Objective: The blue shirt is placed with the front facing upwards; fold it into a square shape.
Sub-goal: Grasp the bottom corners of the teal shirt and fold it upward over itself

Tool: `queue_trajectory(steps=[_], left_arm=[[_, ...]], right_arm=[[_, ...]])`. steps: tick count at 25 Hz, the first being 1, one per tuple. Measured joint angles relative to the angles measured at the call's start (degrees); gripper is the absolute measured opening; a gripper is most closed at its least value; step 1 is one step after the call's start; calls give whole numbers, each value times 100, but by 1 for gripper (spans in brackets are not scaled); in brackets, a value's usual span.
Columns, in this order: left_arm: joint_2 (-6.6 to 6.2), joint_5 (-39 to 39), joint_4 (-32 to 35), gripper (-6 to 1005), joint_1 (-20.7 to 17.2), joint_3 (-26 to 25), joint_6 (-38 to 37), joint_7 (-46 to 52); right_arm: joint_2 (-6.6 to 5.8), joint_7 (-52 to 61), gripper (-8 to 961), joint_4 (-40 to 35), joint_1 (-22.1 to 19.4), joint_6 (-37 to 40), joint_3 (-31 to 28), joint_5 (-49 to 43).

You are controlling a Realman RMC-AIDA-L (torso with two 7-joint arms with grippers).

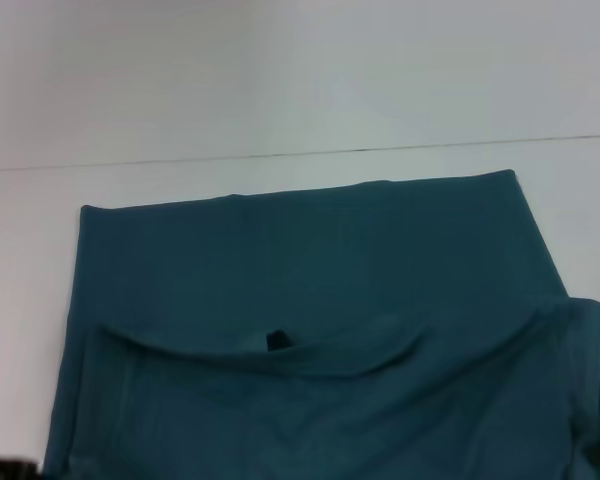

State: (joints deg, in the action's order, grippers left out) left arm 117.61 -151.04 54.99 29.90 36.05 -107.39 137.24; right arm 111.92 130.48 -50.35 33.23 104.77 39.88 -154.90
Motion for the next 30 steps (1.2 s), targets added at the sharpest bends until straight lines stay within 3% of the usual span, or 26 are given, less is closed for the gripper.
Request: queue_trajectory(steps=[3,8,12,17,22,30], left_arm=[[-150,86,-135,62,273,-286,21,-3],[-381,92,-397,62,814,-520,199,131],[-463,76,-515,62,1118,-509,502,339],[-488,15,-550,63,1347,-341,1002,682],[-501,11,-594,65,1508,-53,1603,1030],[-424,13,-749,69,1668,314,2838,1335]], right_arm=[[-94,-3,37,-11,68,-187,-182,180],[-352,4,37,19,142,-584,-759,510],[-484,53,37,44,153,-845,-999,903],[-542,254,37,44,194,-1230,-1179,1233],[-523,530,37,44,230,-1820,-1221,1447],[-262,606,37,115,389,-2773,-1065,1448]])
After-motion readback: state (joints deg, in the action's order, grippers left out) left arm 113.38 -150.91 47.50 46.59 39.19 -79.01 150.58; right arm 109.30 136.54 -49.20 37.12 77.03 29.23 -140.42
